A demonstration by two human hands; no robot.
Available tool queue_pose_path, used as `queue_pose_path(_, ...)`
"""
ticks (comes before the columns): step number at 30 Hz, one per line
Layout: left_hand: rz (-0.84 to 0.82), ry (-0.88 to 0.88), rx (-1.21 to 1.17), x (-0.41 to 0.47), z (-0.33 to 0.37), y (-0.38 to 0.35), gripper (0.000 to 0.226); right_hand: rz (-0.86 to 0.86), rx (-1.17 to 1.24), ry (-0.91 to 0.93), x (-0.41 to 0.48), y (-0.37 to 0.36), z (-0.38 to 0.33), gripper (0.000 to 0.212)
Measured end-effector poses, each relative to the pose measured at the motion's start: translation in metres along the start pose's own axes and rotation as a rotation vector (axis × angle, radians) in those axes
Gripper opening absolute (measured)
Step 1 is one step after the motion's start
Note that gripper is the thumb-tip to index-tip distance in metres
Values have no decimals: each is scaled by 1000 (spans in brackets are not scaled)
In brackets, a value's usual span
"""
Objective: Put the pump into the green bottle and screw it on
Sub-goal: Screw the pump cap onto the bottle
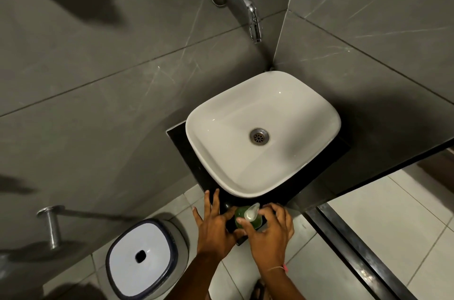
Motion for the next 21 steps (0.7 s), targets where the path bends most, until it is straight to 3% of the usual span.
queue_pose_path(3,3,12,-17,1,-1,0,49,-29,-112,-75,5,-7,-2,57)
queue_pose_path(5,9,12,-17,1,-1,0,49,-28,-90,-29,4,-4,-4,60)
queue_pose_path(9,21,-10,-5,1,-1,0,60,-1,35,87,1,1,-3,37)
queue_pose_path(14,5,4,-9,1,-1,-1,55,-25,-21,-65,4,-5,-2,46)
queue_pose_path(19,8,-6,-17,1,0,0,57,-43,18,84,2,1,-6,39)
queue_pose_path(21,5,-4,-13,1,0,-1,61,-29,13,47,4,2,-5,32)
Point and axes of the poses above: each hand's wrist, its own x-axis towards the middle knuckle, its own y-axis out of the back of the hand, z = x × y, the point moved 7 cm from there along x, towards the middle knuckle, and after that the axes turned 2 degrees about z, right-handed, at the moved point
